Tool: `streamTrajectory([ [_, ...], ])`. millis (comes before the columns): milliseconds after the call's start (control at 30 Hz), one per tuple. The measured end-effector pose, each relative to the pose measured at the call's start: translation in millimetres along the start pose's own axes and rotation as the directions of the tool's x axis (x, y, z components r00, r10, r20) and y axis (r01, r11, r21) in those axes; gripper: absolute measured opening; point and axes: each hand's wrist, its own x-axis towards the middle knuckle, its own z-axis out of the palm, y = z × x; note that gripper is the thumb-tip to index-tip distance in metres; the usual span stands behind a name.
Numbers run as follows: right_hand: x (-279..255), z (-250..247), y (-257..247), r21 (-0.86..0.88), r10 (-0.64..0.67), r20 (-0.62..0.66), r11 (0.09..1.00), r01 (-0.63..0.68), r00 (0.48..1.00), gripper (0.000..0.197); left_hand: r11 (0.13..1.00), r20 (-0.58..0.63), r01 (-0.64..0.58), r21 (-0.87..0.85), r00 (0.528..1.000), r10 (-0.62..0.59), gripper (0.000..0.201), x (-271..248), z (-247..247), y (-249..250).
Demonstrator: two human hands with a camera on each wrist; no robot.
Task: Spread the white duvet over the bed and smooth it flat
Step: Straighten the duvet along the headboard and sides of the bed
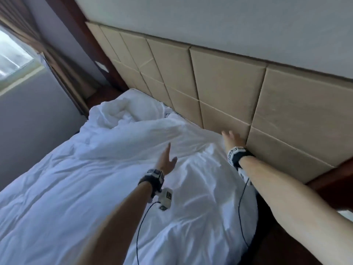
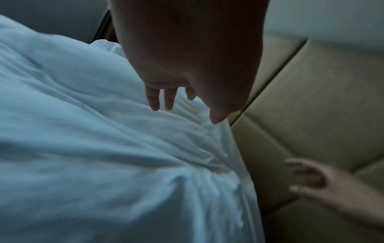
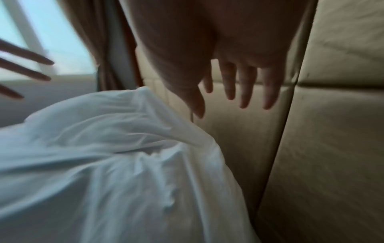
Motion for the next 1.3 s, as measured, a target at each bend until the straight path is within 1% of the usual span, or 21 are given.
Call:
streamTrajectory([
  [67,-38,39,8,-0.022,-0.118,0.112,0.992,0.121,0.987,0.026,0.992,0.093,0.026,0.127,0.995,-0.039,0.075,-41,35,-35],
  [133,-89,70,16,-0.101,-0.221,0.246,0.963,0.252,0.944,0.044,0.977,0.169,0.059,0.206,0.981,-0.095,0.075,-82,74,-65],
  [267,-183,116,38,-0.158,-0.331,0.426,0.889,0.429,0.842,0.063,0.941,0.197,0.080,0.329,0.969,-0.152,0.069,-175,141,-91],
  [367,-243,144,51,-0.151,-0.379,0.525,0.839,0.522,0.762,0.064,0.908,0.222,0.098,0.408,0.954,-0.202,0.055,-247,182,-106],
  [467,-282,174,64,-0.131,-0.452,0.576,0.771,0.623,0.681,0.061,0.903,0.226,0.147,0.404,0.940,-0.254,0.046,-300,234,-130],
  [567,-309,215,68,-0.069,-0.507,0.657,0.697,0.714,0.558,0.072,0.873,0.197,0.225,0.432,0.922,-0.335,0.062,-337,288,-149],
  [633,-320,248,67,-0.043,-0.542,0.693,0.627,0.777,0.476,0.088,0.830,0.160,0.260,0.493,0.911,-0.380,0.092,-346,320,-164],
  [667,-324,266,66,-0.038,-0.552,0.697,0.609,0.793,0.458,0.102,0.813,0.151,0.275,0.513,0.903,-0.401,0.109,-345,334,-170],
  [733,-328,305,64,-0.077,-0.543,0.685,0.609,0.790,0.486,0.131,0.781,0.115,0.300,0.548,0.897,-0.426,0.128,-339,367,-186],
  [767,-330,322,62,-0.117,-0.530,0.670,0.617,0.778,0.521,0.137,0.767,0.091,0.309,0.563,0.899,-0.429,0.125,-335,379,-190],
  [800,-332,336,58,-0.152,-0.521,0.645,0.629,0.762,0.559,0.135,0.757,0.075,0.314,0.572,0.900,-0.430,0.109,-330,387,-191],
  [833,-332,347,54,-0.175,-0.525,0.608,0.644,0.745,0.596,0.122,0.754,0.061,0.309,0.580,0.906,-0.419,0.082,-325,392,-190],
  [867,-330,352,48,-0.173,-0.548,0.571,0.648,0.742,0.611,0.095,0.751,0.049,0.288,0.594,0.919,-0.391,0.055,-320,392,-188],
  [900,-327,351,42,-0.176,-0.571,0.557,0.627,0.758,0.602,0.064,0.753,0.044,0.267,0.602,0.930,-0.365,0.042,-315,389,-185],
  [933,-322,349,39,-0.168,-0.582,0.564,0.614,0.771,0.586,0.043,0.764,0.051,0.252,0.593,0.936,-0.349,0.037,-312,387,-181],
  [967,-316,341,38,-0.150,-0.588,0.585,0.599,0.787,0.559,0.035,0.777,0.071,0.238,0.583,0.938,-0.340,0.034,-311,385,-173],
  [1033,-304,309,47,-0.073,-0.542,0.668,0.633,0.771,0.509,0.032,0.807,0.119,0.209,0.552,0.938,-0.325,0.030,-316,383,-145],
  [1100,-283,253,61,-0.058,-0.446,0.756,0.683,0.728,0.479,0.027,0.843,0.211,0.153,0.515,0.931,-0.298,0.029,-320,382,-101],
  [1167,-263,190,79,-0.048,-0.367,0.788,0.763,0.644,0.494,0.026,0.887,0.291,0.084,0.455,0.927,-0.237,0.026,-325,377,-53],
  [1233,-253,118,84,-0.078,-0.352,0.798,0.744,0.663,0.489,0.041,0.911,0.332,0.056,0.408,0.921,-0.205,0.026,-327,363,-10],
  [1300,-251,62,76,-0.117,-0.394,0.768,0.688,0.716,0.505,0.042,0.923,0.339,0.052,0.382,0.921,-0.192,0.023,-328,344,20],
])
